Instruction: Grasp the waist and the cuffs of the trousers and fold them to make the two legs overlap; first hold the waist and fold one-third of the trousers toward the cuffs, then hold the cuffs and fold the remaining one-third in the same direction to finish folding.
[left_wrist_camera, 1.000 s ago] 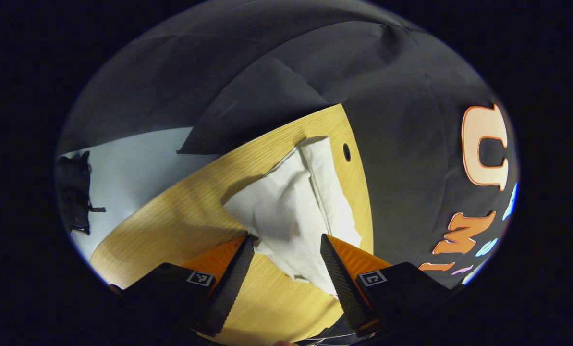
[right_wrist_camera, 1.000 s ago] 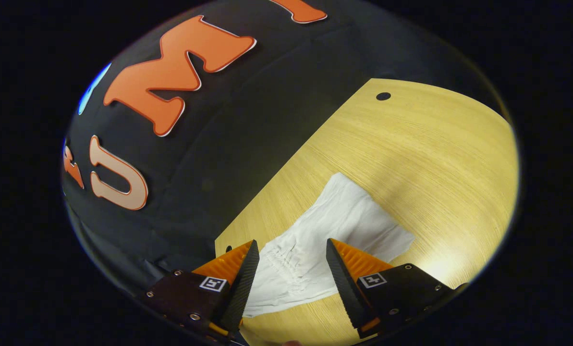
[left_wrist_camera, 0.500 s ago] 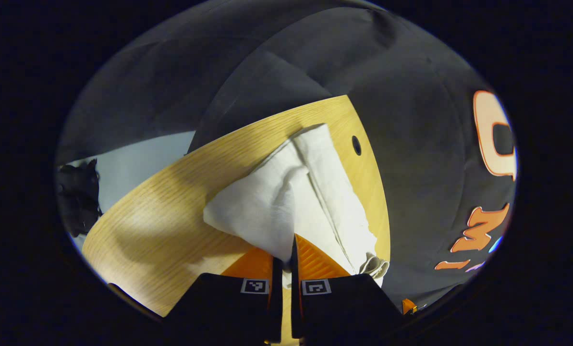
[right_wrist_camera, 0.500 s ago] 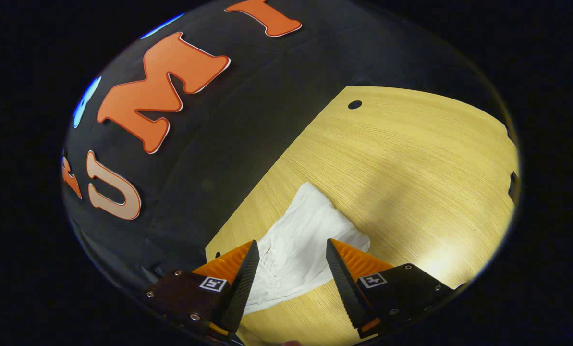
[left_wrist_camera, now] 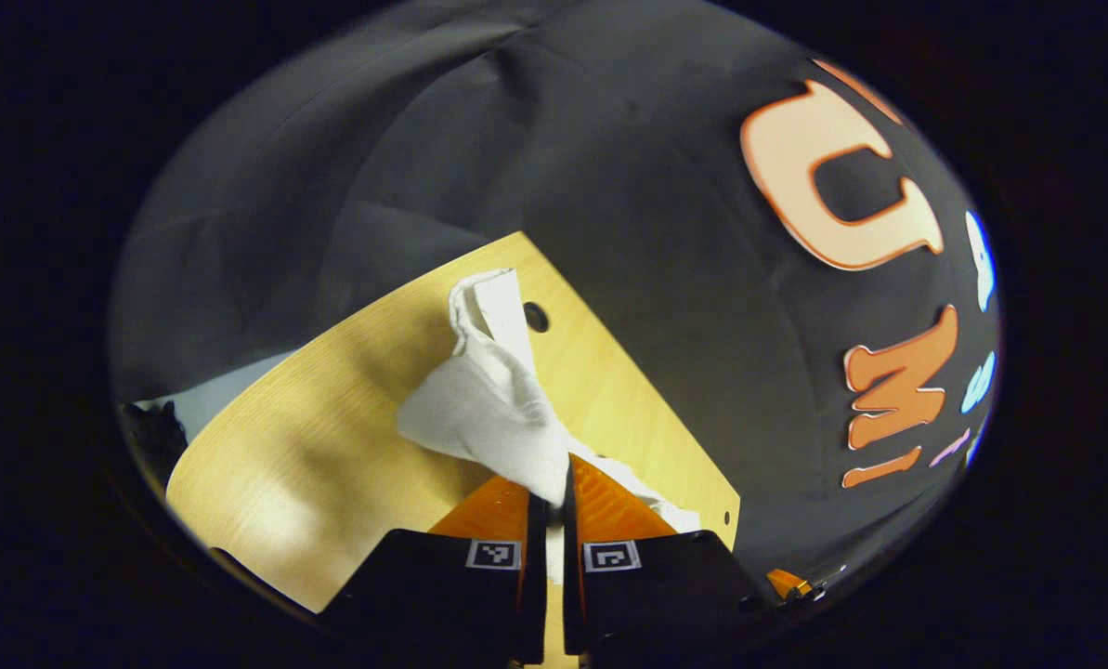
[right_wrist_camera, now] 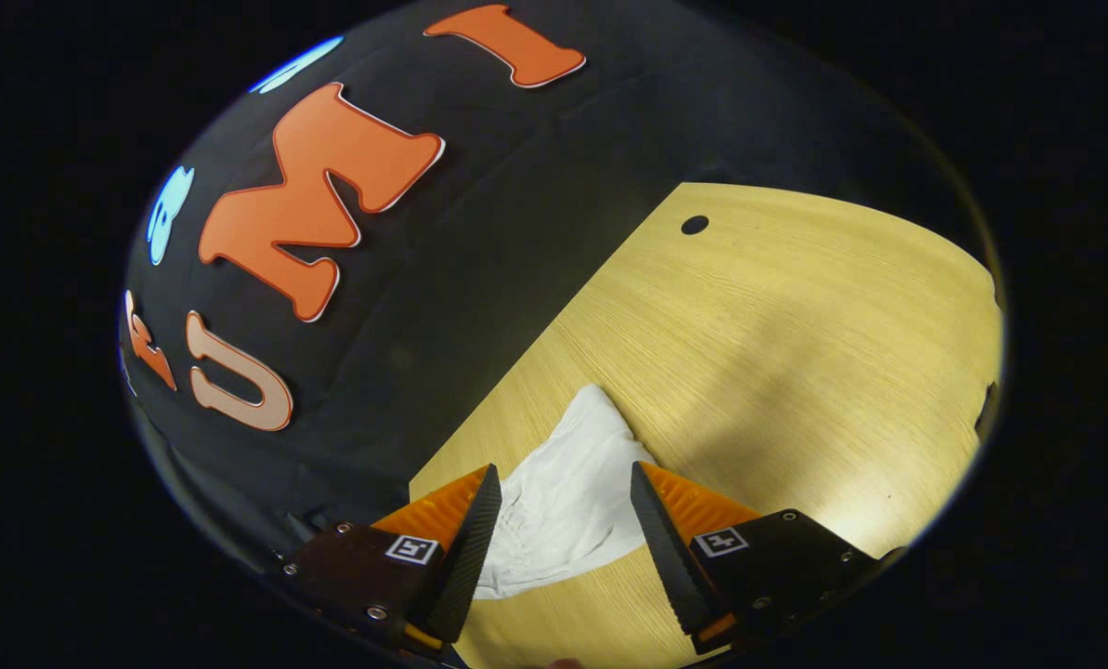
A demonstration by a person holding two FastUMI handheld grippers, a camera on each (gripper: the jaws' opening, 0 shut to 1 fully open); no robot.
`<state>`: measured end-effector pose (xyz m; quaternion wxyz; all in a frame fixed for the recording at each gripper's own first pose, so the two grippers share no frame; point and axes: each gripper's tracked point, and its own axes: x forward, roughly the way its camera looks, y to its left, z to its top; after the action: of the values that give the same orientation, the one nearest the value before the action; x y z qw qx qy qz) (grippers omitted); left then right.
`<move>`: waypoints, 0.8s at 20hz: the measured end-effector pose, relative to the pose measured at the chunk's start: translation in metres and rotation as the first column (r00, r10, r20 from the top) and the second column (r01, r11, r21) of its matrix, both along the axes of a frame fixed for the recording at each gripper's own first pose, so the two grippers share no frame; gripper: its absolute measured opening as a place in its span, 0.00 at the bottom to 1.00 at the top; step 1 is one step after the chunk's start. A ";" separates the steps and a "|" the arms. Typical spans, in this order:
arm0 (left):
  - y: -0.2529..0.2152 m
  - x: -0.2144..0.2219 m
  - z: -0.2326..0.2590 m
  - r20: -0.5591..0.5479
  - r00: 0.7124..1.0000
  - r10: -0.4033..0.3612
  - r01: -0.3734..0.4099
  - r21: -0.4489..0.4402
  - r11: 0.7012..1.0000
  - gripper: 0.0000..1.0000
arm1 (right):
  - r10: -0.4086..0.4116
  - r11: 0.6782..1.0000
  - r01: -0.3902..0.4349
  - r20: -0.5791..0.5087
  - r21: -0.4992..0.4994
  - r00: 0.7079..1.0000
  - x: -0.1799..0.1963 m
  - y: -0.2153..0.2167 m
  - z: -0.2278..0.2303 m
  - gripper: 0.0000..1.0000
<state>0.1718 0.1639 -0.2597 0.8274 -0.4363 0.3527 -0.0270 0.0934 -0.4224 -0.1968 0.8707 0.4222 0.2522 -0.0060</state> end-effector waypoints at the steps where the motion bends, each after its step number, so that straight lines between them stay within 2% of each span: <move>1: -0.013 0.003 0.019 0.026 1.000 -0.013 0.012 0.017 1.000 0.11 | -0.002 1.000 0.002 0.006 -0.011 1.000 -0.002 -0.009 0.001 0.85; 4: -0.045 0.013 0.056 0.059 0.998 -0.011 0.007 0.079 0.997 0.11 | -0.031 0.996 0.033 0.032 -0.083 0.999 -0.006 -0.040 0.008 0.85; 7: -0.080 0.020 0.086 0.088 0.996 -0.010 0.002 0.087 0.996 0.11 | -0.017 0.984 0.027 0.056 -0.173 0.998 -0.017 -0.062 0.014 0.86; 8: -0.097 0.024 0.094 0.093 0.995 -0.025 0.017 0.081 0.997 0.11 | -0.008 0.981 0.019 0.060 -0.191 0.998 -0.019 -0.067 0.015 0.90; 12: -0.157 0.033 0.113 0.100 0.992 -0.079 0.069 0.095 0.993 0.10 | -0.005 0.977 0.021 0.074 -0.211 0.997 -0.032 -0.095 0.014 0.96; 16: -0.219 0.046 0.125 0.104 0.985 -0.137 0.125 0.116 0.985 0.11 | -0.012 0.969 0.026 0.060 -0.246 0.998 -0.044 -0.129 0.003 0.96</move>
<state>0.2181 -0.0546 -0.1351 0.8648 -0.3639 0.3349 -0.0863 0.0489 -0.5518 -0.1939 0.9234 0.3129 0.2200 -0.0334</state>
